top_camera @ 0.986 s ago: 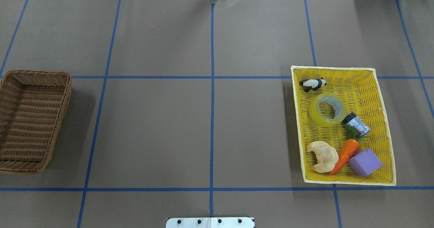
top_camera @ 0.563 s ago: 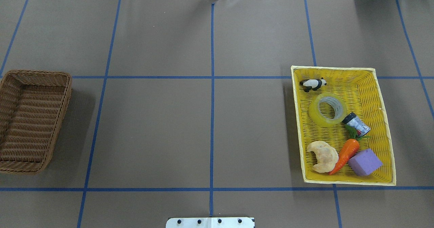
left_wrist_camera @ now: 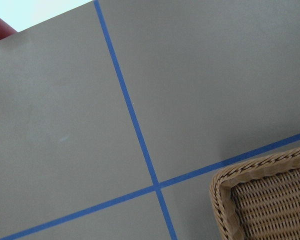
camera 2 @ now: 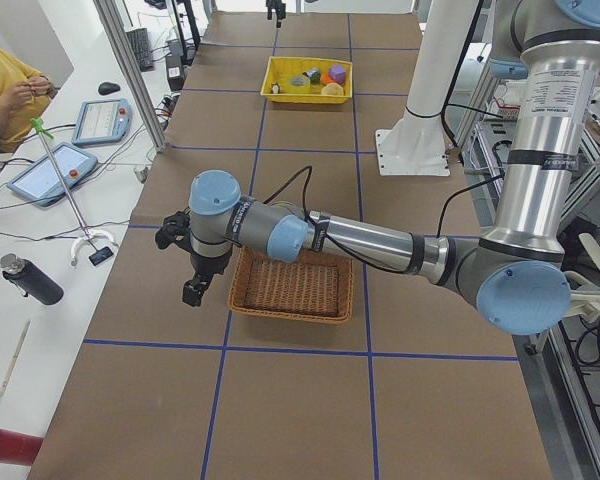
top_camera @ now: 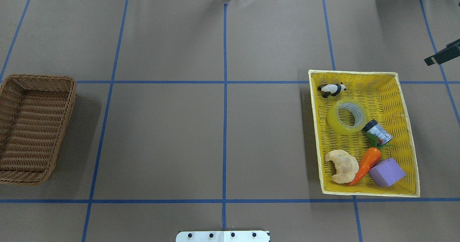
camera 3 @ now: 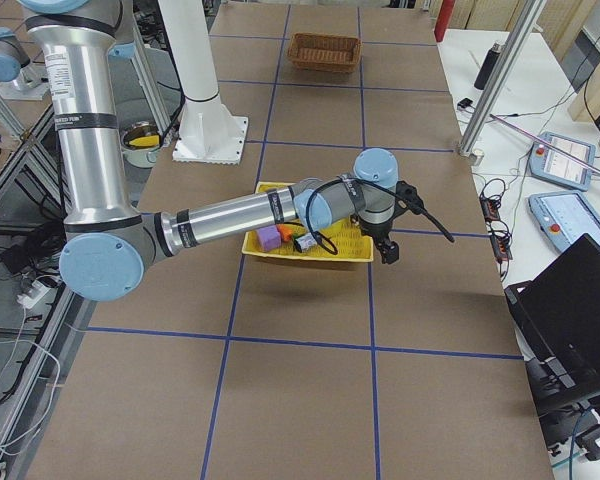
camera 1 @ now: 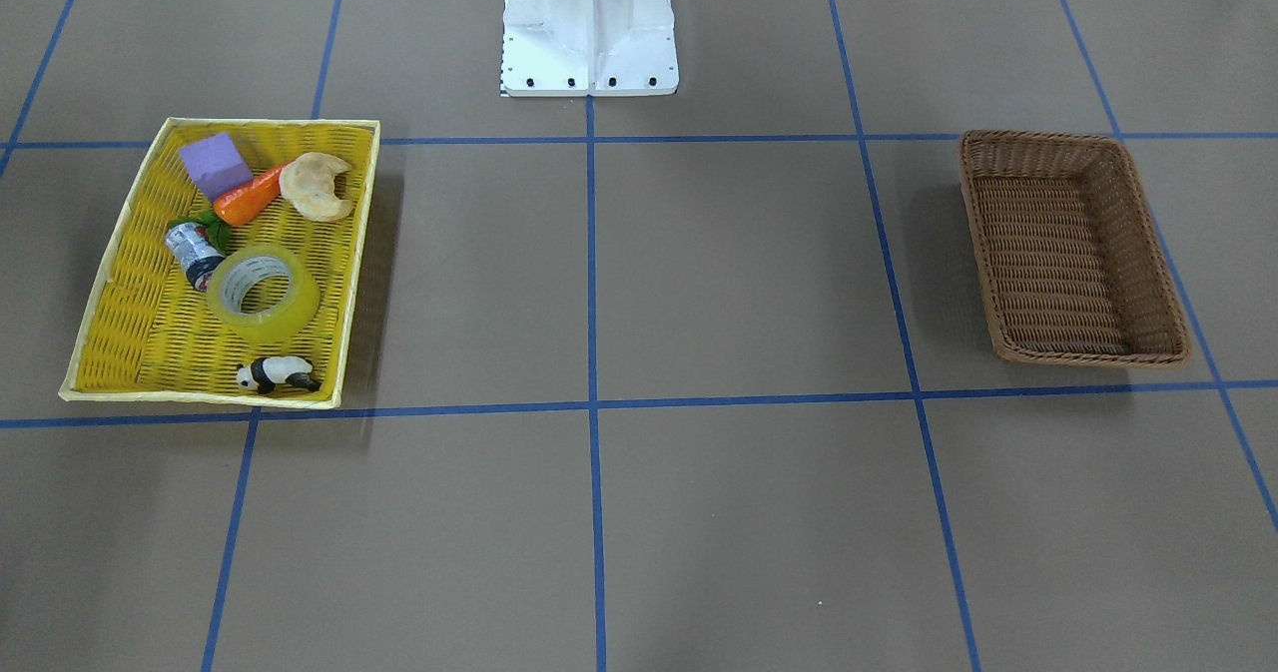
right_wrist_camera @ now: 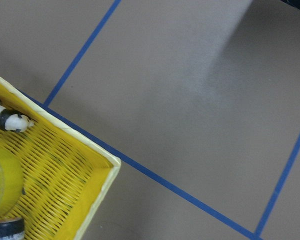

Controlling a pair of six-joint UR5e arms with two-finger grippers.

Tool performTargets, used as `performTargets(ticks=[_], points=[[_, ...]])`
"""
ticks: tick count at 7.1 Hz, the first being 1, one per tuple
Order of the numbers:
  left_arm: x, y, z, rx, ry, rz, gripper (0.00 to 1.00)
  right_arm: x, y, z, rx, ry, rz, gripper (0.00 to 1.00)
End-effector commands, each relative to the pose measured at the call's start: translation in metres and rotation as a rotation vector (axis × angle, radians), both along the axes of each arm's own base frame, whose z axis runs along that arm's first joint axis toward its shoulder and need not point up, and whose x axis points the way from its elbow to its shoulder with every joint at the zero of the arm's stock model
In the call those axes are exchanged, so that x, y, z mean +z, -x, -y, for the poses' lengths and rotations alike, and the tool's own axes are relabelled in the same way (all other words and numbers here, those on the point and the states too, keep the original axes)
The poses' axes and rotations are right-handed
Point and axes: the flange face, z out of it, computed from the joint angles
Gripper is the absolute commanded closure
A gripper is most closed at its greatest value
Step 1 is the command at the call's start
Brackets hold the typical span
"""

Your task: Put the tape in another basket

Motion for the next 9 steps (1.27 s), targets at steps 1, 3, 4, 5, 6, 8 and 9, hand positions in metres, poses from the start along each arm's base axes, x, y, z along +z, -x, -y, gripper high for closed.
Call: performTargets(ticks=[1, 3, 4, 5, 6, 8, 9], points=[[0.000, 0.000, 0.002, 0.001, -0.007, -0.003, 0.01, -0.016, 0.077, -0.020, 0.020, 0.070, 0.060, 0.03], [0.000, 0.000, 0.002, 0.003, -0.008, -0.004, 0.01, -0.017, 0.137, -0.036, 0.070, 0.088, -0.016, 0.05], [0.002, 0.000, 0.001, 0.003, -0.005, -0.004, 0.01, -0.014, 0.164, -0.046, 0.084, 0.099, -0.045, 0.05], [0.002, 0.000, 0.001, 0.003, -0.005, -0.004, 0.01, -0.012, 0.183, -0.056, 0.073, 0.105, -0.059, 0.06], [0.002, 0.000, 0.001, 0.003, -0.005, -0.004, 0.01, -0.008, 0.191, -0.062, 0.055, 0.109, -0.065, 0.10], [0.001, 0.000, 0.001, 0.003, -0.006, -0.004, 0.01, 0.000, 0.205, -0.071, 0.025, 0.118, -0.077, 0.15], [0.001, 0.000, 0.001, 0.003, -0.006, -0.004, 0.01, 0.008, 0.212, -0.073, 0.007, 0.123, -0.090, 0.24]])
